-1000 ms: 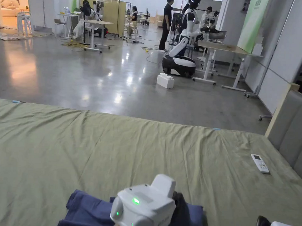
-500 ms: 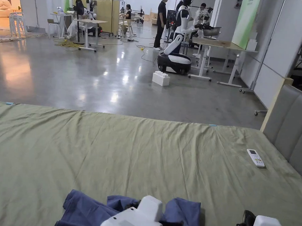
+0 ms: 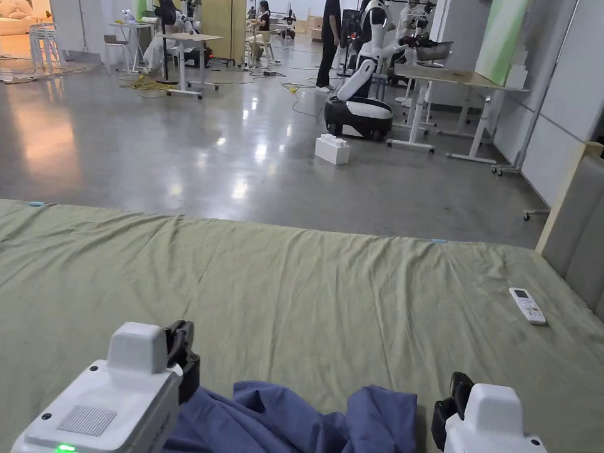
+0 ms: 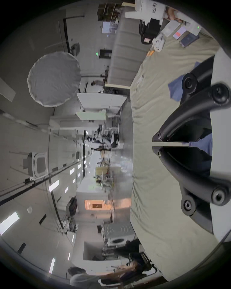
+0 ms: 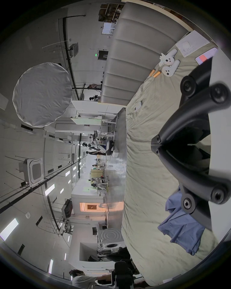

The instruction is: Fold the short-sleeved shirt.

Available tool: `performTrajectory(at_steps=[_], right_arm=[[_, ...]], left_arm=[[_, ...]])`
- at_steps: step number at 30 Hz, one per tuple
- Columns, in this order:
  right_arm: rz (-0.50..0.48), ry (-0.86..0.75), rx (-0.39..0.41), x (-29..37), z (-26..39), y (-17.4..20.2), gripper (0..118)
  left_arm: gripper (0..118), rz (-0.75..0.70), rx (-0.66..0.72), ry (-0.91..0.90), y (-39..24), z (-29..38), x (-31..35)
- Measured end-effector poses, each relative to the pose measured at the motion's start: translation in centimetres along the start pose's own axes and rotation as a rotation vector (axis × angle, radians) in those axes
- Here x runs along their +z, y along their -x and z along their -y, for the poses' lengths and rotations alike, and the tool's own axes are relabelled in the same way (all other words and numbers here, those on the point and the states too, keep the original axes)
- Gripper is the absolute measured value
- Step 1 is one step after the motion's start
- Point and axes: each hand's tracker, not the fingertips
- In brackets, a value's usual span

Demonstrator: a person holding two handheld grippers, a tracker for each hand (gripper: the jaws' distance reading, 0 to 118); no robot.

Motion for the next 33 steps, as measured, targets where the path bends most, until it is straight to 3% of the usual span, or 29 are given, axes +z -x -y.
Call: performTrajectory(at_steps=[8, 16, 23, 27, 31, 33], right_arm=[[-0.024, -0.022, 0.017, -0.6, -0.9, 1.4, 1], [-0.032, -0.012, 0.033, -1.9, -0.6, 1.9, 1], [-0.039, 0.023, 0.046, -4.2, 0.4, 2.4, 1], [-0.040, 0.051, 0.051, -5.8, 1.5, 2.4, 1], [-0.027, 0.086, 0.054, -7.2, 2.5, 2.1, 1], [-0.024, 0.101, 0.053, -7.8, 3.0, 1.9, 1]], left_arm=[[0, -0.025, 0.017, 0.081, 3.4, 1.1, -0.5], [0, -0.075, 0.090, 0.201, 6.9, 2.8, -5.4], [2, -0.007, 0.147, 0.531, 10.4, 6.0, -16.1], [28, -0.017, 0.089, 0.639, 9.6, 7.3, -20.3], [73, -0.012, 0.109, 0.731, 7.7, 7.5, -22.3], [75, -0.009, 0.111, 0.762, 7.3, 7.8, -23.4]])
